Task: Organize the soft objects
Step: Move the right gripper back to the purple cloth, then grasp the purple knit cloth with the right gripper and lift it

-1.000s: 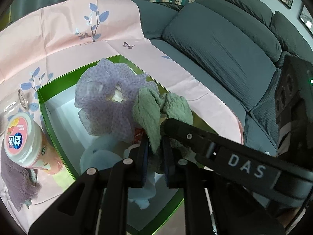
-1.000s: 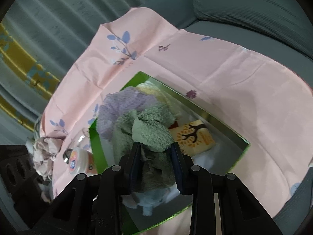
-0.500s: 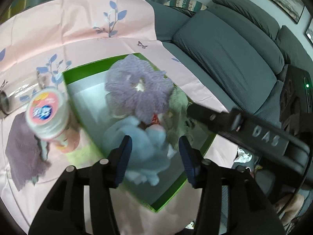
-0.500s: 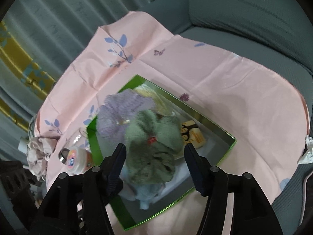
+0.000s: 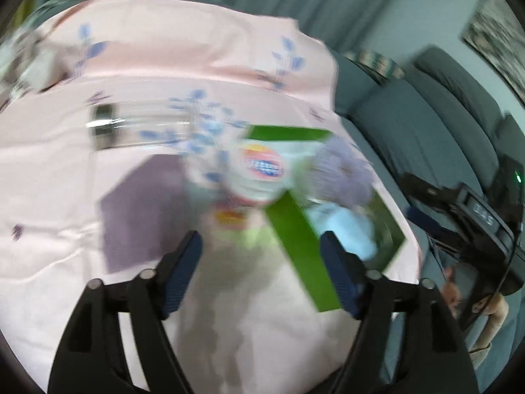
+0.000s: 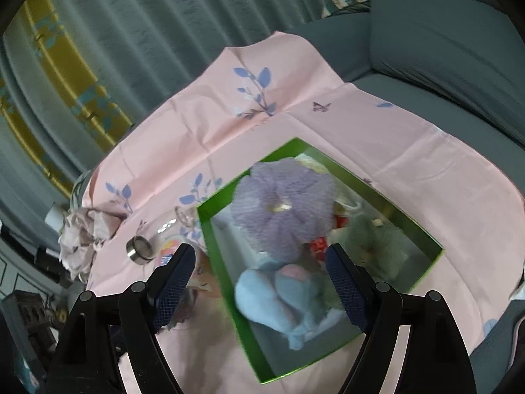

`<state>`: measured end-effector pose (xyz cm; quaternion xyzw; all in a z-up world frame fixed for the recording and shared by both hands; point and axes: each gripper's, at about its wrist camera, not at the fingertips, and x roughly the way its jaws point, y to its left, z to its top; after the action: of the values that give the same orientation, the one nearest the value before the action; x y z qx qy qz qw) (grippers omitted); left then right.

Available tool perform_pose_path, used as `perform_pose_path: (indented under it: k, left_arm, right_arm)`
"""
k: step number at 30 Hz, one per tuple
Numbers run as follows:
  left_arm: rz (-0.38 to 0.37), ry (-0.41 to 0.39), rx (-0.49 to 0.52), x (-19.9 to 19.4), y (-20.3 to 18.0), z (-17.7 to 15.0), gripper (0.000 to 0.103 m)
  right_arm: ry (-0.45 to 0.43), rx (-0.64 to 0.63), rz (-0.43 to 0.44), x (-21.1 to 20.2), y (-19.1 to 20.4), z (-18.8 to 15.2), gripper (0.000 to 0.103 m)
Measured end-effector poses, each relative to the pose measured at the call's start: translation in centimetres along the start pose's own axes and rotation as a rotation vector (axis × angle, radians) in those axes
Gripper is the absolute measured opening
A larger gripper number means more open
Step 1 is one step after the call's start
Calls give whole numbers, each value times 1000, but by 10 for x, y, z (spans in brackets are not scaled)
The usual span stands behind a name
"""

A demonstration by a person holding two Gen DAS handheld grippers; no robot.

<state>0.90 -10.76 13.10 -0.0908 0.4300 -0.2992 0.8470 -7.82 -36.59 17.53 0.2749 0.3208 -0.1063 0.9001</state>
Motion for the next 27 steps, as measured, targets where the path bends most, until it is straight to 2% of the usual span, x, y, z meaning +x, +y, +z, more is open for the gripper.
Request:
perform_pose_path:
  k: [5,8,11,18,21,23,26,27]
  left_arm:
    - [95,0,-172,4,61,4,76]
    - [98,-5,-232,17,81,13,80]
    - [92,46,-302,38,98,18,80]
    - [143,125,-336,77,114,30,80]
    - [120,141,-359,86,119,29,79]
    - [131,114,-362,82,122,29,72]
    - [117,107,-393,78,128,27,55]
    - [107,103,-396,78,129,27,43]
  right_arm:
    - [15,-40,9,6,16,-3,83]
    - [18,-53,13,7,21,-5,83]
    - [27,-65,12,10,24,-6,83]
    - [43,-59,-2,16,23,-7,83]
    - [39,-54,3,16,23,-7,83]
    - [38,-42,19,16,22,-7,83]
    - [36,-41,29,16,22,-8,83]
    - [37,-41,24,15,22,-7,83]
